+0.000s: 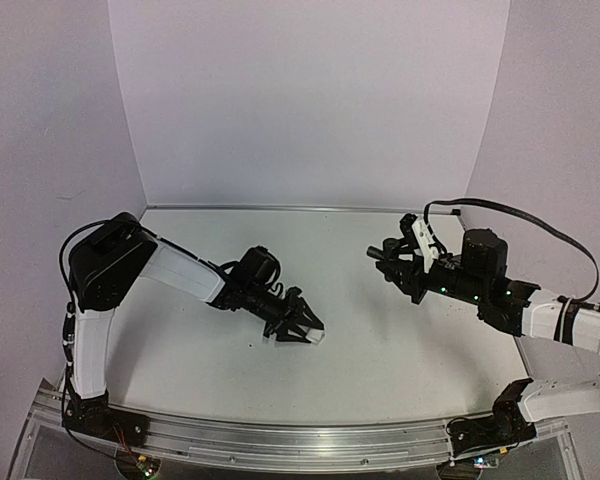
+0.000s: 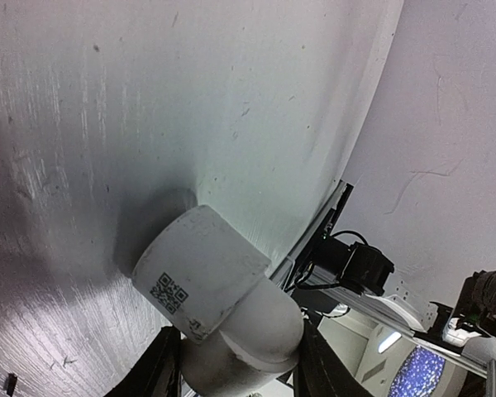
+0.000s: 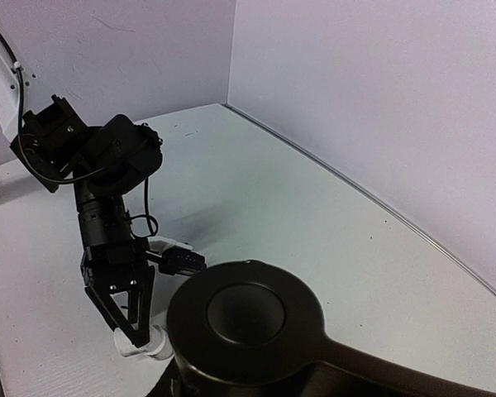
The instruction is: Install the water faucets
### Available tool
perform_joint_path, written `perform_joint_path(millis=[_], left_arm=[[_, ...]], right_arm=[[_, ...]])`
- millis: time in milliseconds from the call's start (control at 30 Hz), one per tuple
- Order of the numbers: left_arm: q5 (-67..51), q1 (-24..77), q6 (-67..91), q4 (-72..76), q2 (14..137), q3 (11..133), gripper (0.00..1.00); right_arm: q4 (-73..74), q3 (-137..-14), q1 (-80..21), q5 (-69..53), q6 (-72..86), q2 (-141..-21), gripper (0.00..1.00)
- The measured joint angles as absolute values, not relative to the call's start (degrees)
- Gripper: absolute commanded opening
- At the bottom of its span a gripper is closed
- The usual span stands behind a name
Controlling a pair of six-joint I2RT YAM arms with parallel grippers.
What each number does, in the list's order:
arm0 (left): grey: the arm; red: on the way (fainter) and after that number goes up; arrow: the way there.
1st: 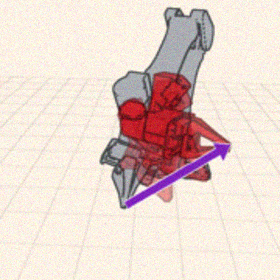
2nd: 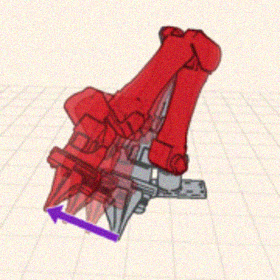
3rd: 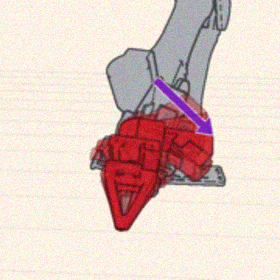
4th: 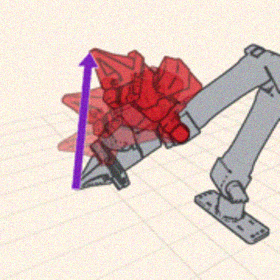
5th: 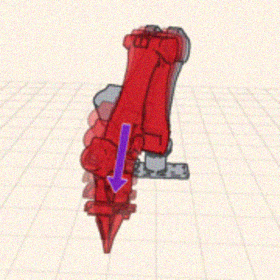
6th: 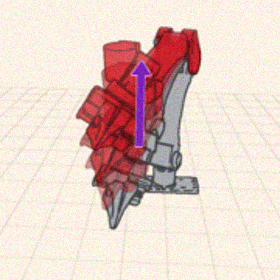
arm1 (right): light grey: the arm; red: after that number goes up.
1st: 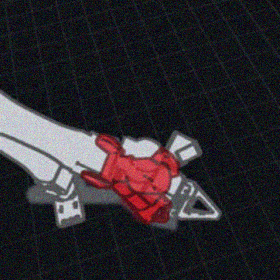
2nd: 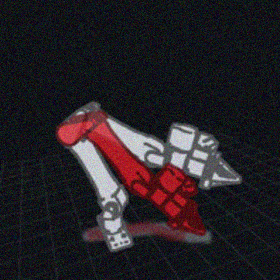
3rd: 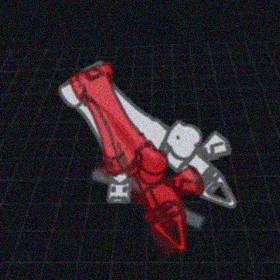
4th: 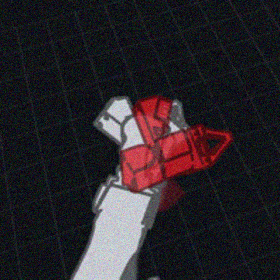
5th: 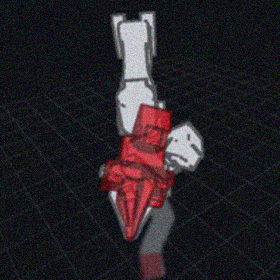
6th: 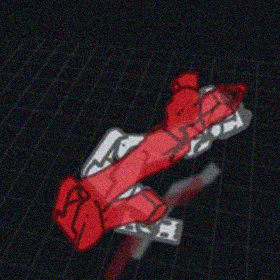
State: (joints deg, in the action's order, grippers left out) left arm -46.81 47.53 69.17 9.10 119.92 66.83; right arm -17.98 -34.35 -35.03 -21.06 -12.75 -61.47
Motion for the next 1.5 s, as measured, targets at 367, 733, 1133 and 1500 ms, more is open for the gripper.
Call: perform_joint_path(millis=[367, 733, 1133, 1500], left_arm=[[-43.0, 47.4, 67.7, 8.7, 119.5, 66.5, 0.82], [-21.3, 48.7, 39.9, -7.8, 98.4, 65.3, 0.94], [-6.0, 57.6, 1.7, -22.6, 101.3, 79.9, 0.89], [0.7, 60.0, 20.8, -28.9, 114.3, 92.1, 0.93]], right_arm=[[-18.0, -34.3, -35.0, -21.1, -12.8, -61.8, 0.0], [-18.0, -34.3, -35.0, -21.1, -12.8, -61.9, 0.0], [-18.5, -34.2, -35.0, -21.0, -12.8, -62.2, 0.0], [-18.8, -33.6, -35.0, -20.6, -12.8, -62.2, 0.0]])
